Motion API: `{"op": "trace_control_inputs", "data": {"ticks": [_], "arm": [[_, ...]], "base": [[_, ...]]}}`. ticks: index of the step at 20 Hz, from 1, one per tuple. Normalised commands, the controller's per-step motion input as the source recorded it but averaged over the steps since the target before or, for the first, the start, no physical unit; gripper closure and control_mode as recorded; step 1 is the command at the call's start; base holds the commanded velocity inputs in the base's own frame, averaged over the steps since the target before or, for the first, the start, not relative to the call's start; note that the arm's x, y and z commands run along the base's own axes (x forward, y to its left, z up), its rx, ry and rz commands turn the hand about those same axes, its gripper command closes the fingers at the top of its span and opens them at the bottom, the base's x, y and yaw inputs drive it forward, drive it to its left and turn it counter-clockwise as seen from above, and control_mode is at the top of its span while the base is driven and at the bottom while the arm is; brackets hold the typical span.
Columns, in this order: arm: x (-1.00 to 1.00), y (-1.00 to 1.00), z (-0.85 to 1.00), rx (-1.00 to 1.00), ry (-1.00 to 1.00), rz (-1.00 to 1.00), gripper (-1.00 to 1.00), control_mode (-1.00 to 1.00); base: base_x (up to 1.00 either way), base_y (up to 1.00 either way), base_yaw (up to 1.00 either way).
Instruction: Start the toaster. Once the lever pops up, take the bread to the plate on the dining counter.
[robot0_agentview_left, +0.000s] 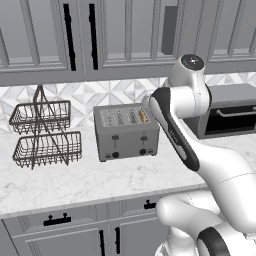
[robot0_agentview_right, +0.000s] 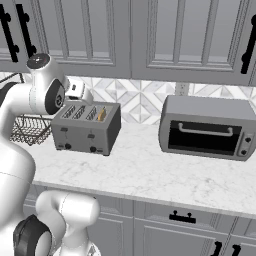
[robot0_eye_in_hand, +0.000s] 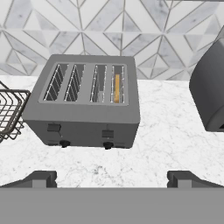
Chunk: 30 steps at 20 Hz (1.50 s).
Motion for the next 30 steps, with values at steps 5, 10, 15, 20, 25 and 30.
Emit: {"op": "trace_control_inputs", "data": {"ticks": [5, 10, 15, 20, 25, 30], "arm": [[0.0, 0.0, 0.0, 0.0, 0.0, 0.0, -1.0, -1.0], [0.0, 0.0, 0.0, 0.0, 0.0, 0.0, -1.0, -1.0], [0.0, 0.0, 0.0, 0.0, 0.0, 0.0, -1.0, -1.0], [0.0, 0.0, 0.0, 0.0, 0.0, 0.0, -1.0, -1.0], [0.0, 0.0, 0.0, 0.0, 0.0, 0.0, -1.0, -1.0], [0.0, 0.0, 0.0, 0.0, 0.0, 0.0, -1.0, -1.0]], "base": [[0.0, 0.0, 0.0], [0.0, 0.0, 0.0], [0.0, 0.0, 0.0], [0.0, 0.0, 0.0], [0.0, 0.0, 0.0], [0.0, 0.0, 0.0]]}}
